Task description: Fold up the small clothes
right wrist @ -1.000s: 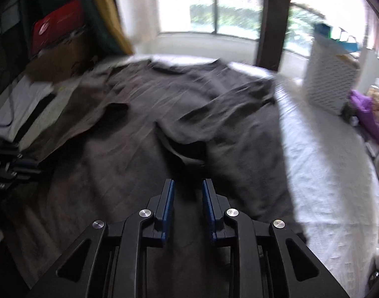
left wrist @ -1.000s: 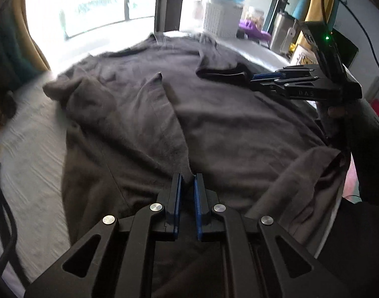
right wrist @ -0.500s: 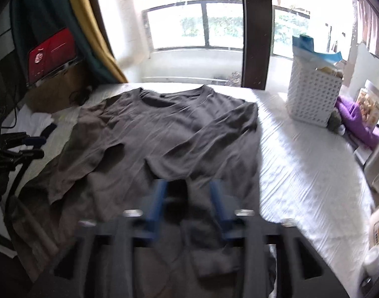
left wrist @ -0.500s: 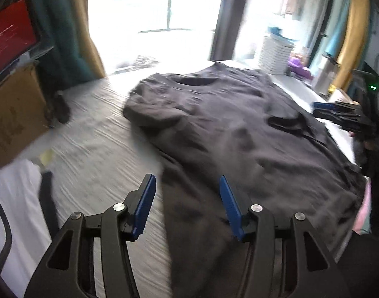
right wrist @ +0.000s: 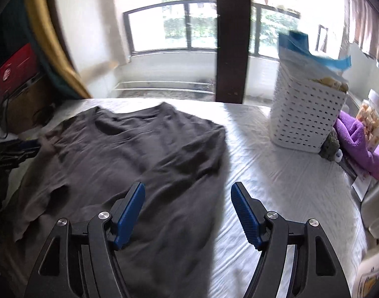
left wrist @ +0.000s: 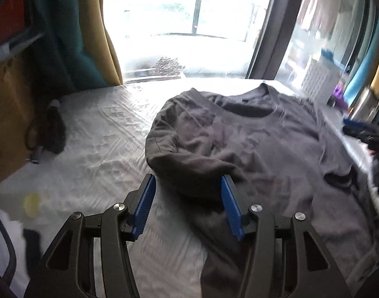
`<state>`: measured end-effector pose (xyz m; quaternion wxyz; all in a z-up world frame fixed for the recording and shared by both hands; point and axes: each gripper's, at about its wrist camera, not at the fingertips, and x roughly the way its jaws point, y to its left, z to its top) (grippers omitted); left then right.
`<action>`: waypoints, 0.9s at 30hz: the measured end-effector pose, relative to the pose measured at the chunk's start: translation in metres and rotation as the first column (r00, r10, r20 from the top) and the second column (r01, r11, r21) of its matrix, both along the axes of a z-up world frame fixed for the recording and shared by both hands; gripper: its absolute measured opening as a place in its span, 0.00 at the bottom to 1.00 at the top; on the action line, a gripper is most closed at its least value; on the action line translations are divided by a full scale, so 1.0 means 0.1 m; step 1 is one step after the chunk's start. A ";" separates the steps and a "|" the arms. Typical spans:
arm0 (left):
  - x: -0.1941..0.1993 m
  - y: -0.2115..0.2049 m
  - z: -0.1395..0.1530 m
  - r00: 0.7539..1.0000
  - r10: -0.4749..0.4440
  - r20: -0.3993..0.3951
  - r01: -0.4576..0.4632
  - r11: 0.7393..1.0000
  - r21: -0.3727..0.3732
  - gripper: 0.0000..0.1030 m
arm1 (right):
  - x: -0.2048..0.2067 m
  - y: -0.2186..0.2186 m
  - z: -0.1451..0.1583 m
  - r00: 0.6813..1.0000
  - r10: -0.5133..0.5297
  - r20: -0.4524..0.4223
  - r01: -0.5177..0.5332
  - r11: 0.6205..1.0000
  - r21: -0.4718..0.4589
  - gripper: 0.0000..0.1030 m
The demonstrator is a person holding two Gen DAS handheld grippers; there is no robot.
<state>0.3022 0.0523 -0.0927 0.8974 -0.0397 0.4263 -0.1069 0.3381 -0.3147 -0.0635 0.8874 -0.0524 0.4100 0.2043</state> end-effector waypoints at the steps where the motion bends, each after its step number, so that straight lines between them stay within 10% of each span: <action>1: 0.04 0.04 -0.02 1.000 -0.001 -0.004 0.001 0.999 -0.036 0.50 | 0.08 -0.05 -0.04 1.000 -0.015 -0.009 0.015 1.000 0.012 0.71; 3: 0.10 0.07 -0.05 1.000 0.012 -0.021 -0.013 0.999 -0.048 0.24 | 0.21 -0.15 -0.13 0.998 -0.037 -0.040 0.040 0.997 0.059 0.72; 8: 0.09 0.10 0.01 1.000 0.004 0.001 -0.004 0.998 -0.059 0.06 | 0.46 -0.35 -0.29 0.992 -0.063 -0.109 0.079 0.985 0.153 0.71; 14: 0.15 0.15 0.08 0.998 0.037 0.042 -0.038 0.999 0.022 0.03 | 0.66 -0.25 -0.35 0.990 -0.048 -0.133 0.067 0.988 0.143 0.69; 16: 0.17 0.20 0.10 0.998 0.052 0.043 -0.054 0.997 0.052 0.03 | 0.70 -0.14 -0.37 0.992 -0.035 -0.118 0.044 0.996 0.076 0.62; 20: 0.21 0.29 0.12 0.995 0.084 0.052 -0.089 0.989 0.118 0.03 | 0.72 0.05 -0.39 0.993 0.030 -0.117 -0.025 0.998 0.049 0.15; 27: 0.30 0.43 0.14 0.990 0.131 0.059 -0.141 0.964 0.225 0.03 | 0.77 -0.06 -0.30 0.996 -0.084 -0.015 0.083 0.996 -0.045 0.08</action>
